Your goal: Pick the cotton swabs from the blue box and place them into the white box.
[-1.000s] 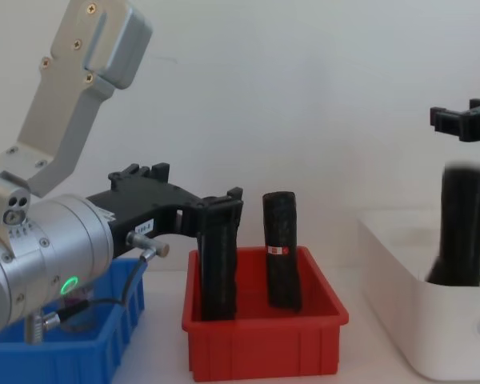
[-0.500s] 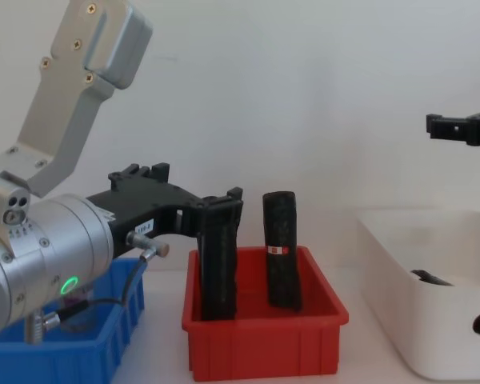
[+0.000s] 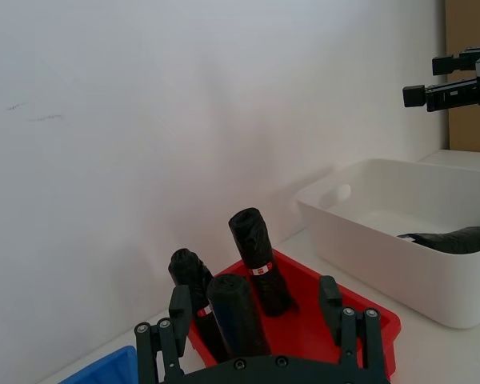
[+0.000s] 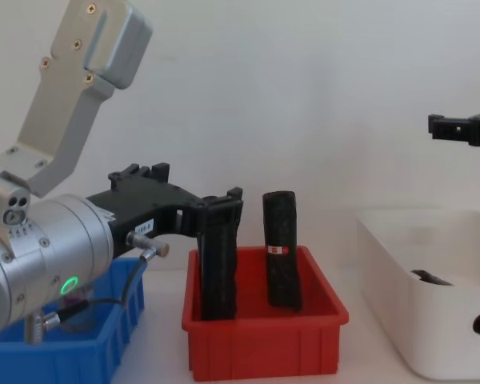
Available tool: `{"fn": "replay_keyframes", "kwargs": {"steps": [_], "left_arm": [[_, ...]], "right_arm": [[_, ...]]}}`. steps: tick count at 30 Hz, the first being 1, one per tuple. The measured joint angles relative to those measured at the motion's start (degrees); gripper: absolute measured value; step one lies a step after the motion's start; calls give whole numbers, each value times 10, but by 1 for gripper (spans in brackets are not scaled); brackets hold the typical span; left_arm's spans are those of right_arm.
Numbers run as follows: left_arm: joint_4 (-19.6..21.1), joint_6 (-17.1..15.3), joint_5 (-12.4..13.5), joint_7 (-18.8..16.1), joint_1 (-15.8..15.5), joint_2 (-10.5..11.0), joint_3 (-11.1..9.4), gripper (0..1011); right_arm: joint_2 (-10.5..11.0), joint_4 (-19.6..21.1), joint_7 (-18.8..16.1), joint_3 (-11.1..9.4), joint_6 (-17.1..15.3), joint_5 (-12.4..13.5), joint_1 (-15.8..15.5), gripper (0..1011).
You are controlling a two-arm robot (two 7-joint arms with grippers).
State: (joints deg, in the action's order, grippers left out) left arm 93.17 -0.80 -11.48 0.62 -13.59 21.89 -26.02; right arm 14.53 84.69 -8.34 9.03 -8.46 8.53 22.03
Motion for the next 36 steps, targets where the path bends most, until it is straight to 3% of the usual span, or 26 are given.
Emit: {"fn": "replay_keyframes", "kwargs": {"steps": [36], "left_arm": [[0, 0, 0, 0, 0, 0, 0, 1004]], "right_arm": [[0, 0, 1, 0, 0, 0, 0, 1001]]}}
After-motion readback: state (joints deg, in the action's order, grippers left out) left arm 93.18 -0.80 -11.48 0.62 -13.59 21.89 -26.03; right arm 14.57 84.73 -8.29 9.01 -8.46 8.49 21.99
